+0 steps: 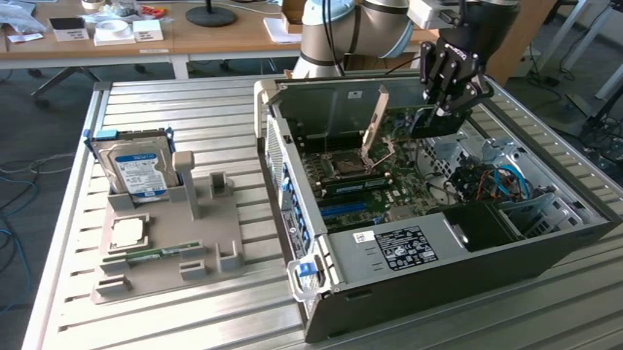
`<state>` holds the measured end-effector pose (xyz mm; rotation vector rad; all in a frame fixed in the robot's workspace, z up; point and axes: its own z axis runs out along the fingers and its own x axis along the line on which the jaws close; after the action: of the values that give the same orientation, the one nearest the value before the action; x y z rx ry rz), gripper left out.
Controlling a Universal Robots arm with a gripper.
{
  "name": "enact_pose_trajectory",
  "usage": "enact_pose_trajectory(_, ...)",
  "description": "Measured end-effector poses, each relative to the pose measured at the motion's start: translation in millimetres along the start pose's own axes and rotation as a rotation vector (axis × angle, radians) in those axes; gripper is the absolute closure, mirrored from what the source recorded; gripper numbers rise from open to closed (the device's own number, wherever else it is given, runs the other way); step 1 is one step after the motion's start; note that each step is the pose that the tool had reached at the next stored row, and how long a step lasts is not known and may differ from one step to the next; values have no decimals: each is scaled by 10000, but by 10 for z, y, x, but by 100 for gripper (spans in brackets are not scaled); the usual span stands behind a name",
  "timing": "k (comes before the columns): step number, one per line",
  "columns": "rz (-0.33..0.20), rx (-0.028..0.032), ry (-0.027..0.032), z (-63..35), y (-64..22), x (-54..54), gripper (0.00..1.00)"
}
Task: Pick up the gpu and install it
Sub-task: 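Insert the gpu into the slot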
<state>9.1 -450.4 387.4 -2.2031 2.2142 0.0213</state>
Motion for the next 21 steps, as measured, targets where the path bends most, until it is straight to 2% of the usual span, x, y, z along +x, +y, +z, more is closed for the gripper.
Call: enact_pose_trajectory(21, 1, -1, 2, 23, 1, 1, 73)
